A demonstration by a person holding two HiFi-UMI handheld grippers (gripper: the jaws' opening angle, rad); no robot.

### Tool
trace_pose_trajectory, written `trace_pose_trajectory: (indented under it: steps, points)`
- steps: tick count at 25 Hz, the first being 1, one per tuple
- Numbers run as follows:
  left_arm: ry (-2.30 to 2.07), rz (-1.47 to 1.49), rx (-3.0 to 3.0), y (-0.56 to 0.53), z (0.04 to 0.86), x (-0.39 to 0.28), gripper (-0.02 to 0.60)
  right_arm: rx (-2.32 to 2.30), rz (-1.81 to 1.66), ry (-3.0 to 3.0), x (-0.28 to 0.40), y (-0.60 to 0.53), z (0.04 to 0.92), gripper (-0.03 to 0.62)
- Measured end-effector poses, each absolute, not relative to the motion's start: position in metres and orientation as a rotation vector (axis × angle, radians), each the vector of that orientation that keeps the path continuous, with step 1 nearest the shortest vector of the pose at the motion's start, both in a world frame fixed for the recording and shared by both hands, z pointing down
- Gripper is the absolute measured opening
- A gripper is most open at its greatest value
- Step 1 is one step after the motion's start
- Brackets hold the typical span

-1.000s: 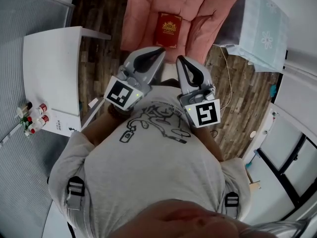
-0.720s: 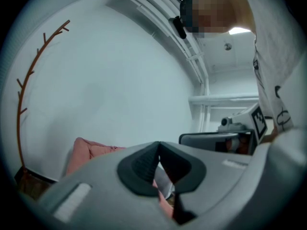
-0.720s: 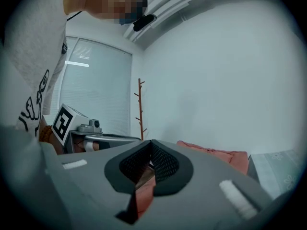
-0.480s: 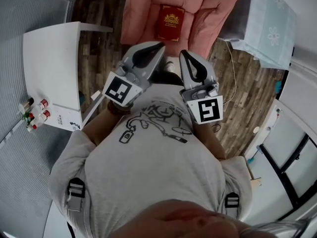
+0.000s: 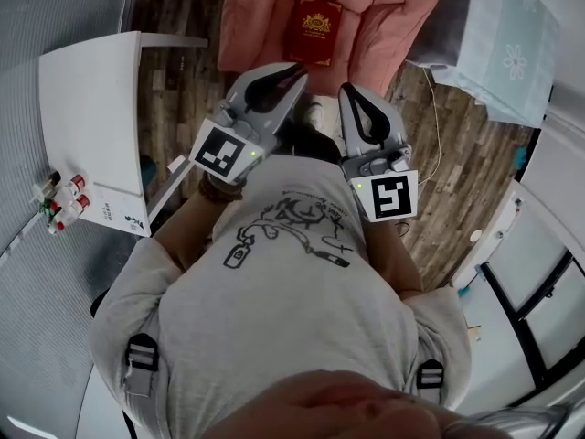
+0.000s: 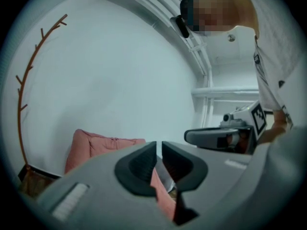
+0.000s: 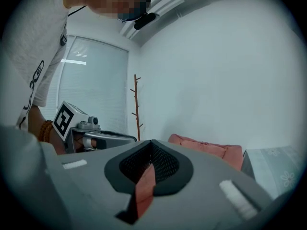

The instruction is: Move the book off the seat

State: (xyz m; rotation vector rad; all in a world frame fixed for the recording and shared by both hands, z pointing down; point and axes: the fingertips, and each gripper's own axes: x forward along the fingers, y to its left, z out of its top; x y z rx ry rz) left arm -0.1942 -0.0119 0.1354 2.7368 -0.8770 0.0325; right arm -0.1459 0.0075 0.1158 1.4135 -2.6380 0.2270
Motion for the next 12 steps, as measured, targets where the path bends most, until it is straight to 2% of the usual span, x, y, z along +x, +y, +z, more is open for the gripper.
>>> trace_pose_trajectory:
  steps: [6, 8, 12]
  points:
    - [-0.859, 0.130, 2.719, -0.019, 0.179, -0.187, 0.069, 1.383, 0.280, -2.641, -0.134, -0.002, 0.153, 0.008]
    - [-0.858, 0.150, 2.711, -0.022, 0.192, -0.187, 0.087, 1.370, 0.311, -2.645, -0.134, -0.005, 0.167, 0.038]
    - [-0.840, 0.212, 2.682, -0.022, 0.219, -0.189, 0.127, 1.363, 0.382, -2.630, -0.133, -0.008, 0.198, 0.055]
